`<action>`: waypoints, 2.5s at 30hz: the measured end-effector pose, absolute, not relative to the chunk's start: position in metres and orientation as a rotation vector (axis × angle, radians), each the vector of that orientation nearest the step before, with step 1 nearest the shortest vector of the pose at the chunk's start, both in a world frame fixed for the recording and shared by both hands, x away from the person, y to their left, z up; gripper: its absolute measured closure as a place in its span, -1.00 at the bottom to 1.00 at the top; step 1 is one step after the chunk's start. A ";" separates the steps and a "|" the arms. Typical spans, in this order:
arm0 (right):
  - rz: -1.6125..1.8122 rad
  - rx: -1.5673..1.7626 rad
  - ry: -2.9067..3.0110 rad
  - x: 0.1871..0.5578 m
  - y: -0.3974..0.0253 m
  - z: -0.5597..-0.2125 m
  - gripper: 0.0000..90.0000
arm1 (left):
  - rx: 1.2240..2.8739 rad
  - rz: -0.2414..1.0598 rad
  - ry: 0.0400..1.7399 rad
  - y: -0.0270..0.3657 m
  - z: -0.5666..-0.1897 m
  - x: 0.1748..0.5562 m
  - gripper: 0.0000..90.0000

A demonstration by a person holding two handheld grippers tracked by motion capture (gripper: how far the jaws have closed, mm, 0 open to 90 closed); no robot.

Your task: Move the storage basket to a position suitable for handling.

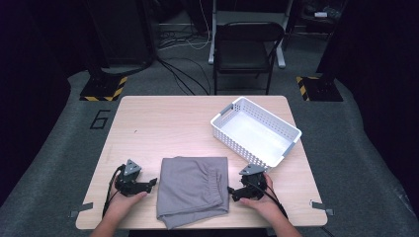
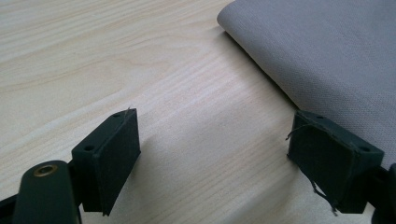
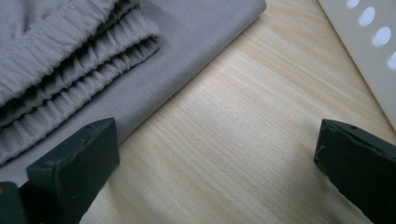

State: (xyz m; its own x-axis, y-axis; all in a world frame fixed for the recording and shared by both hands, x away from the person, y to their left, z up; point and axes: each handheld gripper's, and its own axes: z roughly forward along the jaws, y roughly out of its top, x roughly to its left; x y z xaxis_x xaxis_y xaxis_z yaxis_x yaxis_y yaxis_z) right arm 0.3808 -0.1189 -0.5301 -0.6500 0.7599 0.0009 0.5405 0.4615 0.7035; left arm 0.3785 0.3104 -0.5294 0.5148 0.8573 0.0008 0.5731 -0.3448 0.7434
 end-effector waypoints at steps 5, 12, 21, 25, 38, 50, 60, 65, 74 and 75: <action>0.989 1.107 2.394 0.381 -0.119 -0.530 -1.00 | 2.046 0.515 1.171 0.309 -0.530 0.378 -0.64; 0.993 1.108 2.395 0.381 -0.119 -0.530 -1.00 | 2.064 0.514 1.160 0.308 -0.529 0.376 -0.64; 1.026 1.116 2.348 0.378 -0.118 -0.529 -0.66 | 2.035 0.482 1.183 0.307 -0.527 0.373 -0.58; 1.005 1.120 2.357 0.378 -0.118 -0.526 -0.55 | 2.020 0.422 1.209 0.308 -0.524 0.372 -0.49; 1.016 1.200 2.348 0.371 -0.116 -0.507 -0.10 | 2.016 0.381 1.226 0.299 -0.509 0.363 -0.29; 1.024 1.207 2.362 0.360 -0.104 -0.502 -0.14 | 1.992 0.323 1.195 0.278 -0.503 0.354 -0.33; 0.955 1.152 2.465 0.358 -0.081 -0.513 0.09 | 2.056 0.315 1.124 0.262 -0.513 0.352 -0.13; 0.990 1.139 2.493 0.356 -0.079 -0.513 0.52 | 2.058 0.296 1.125 0.260 -0.515 0.353 0.08; 1.020 1.185 2.539 0.353 -0.082 -0.511 0.90 | 2.050 0.255 1.126 0.258 -0.516 0.350 0.20; 1.008 1.187 2.545 0.352 -0.083 -0.510 0.90 | 2.041 0.244 1.129 0.257 -0.517 0.350 0.21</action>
